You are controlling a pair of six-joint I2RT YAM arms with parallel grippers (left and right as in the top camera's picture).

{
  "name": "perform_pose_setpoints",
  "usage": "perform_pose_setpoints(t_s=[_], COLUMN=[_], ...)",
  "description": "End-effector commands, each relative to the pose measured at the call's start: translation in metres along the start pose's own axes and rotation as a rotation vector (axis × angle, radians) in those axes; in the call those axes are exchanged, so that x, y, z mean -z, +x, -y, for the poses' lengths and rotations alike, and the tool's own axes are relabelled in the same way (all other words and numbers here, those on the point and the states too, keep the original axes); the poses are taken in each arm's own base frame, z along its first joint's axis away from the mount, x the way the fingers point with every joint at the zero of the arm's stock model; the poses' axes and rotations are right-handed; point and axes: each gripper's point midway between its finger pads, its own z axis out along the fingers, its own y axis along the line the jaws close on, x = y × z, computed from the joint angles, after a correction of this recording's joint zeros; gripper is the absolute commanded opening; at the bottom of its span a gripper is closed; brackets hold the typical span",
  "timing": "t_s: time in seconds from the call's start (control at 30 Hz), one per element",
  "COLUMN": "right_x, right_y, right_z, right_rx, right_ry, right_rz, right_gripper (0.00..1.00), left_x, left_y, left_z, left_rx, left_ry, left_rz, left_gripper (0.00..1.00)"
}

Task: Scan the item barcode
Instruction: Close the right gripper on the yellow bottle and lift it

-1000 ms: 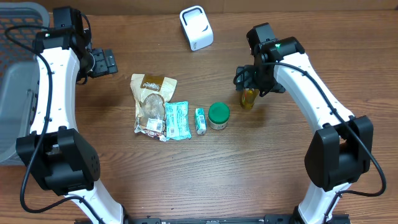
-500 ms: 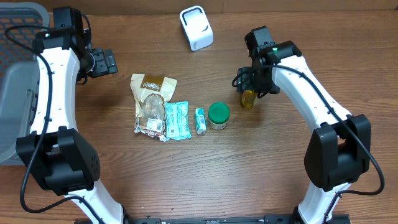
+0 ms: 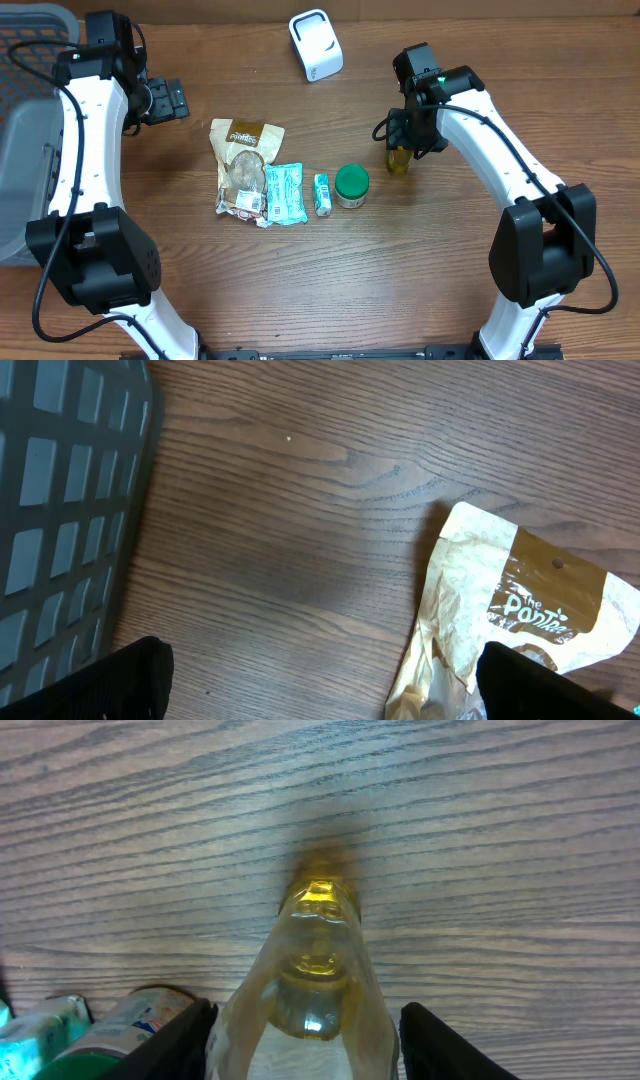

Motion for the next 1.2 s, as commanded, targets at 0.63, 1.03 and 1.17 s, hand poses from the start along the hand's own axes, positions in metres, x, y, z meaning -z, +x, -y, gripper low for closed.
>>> perform_pose_setpoints(t_s=[0.63, 1.03, 1.17], right_x=[-0.003, -0.003, -0.007], right_y=[0.007, -0.003, -0.003], right_z=[0.0, -0.004, -0.004], right_rx=[-0.007, -0.024, -0.023], right_ry=[0.008, -0.007, -0.004], right_rz=[-0.026, 0.014, 0.006], right_gripper=[0.61, 0.61, 0.61], left_x=[0.007, 0.007, 0.007], left_y=[-0.004, -0.004, -0.004], left_z=[0.002, 0.002, 0.002], left_rx=[-0.024, -0.024, -0.024], left_ry=[-0.004, -0.004, -0.004], left_rz=[0.022, 0.022, 0.022], left_gripper=[1.0, 0.99, 1.0])
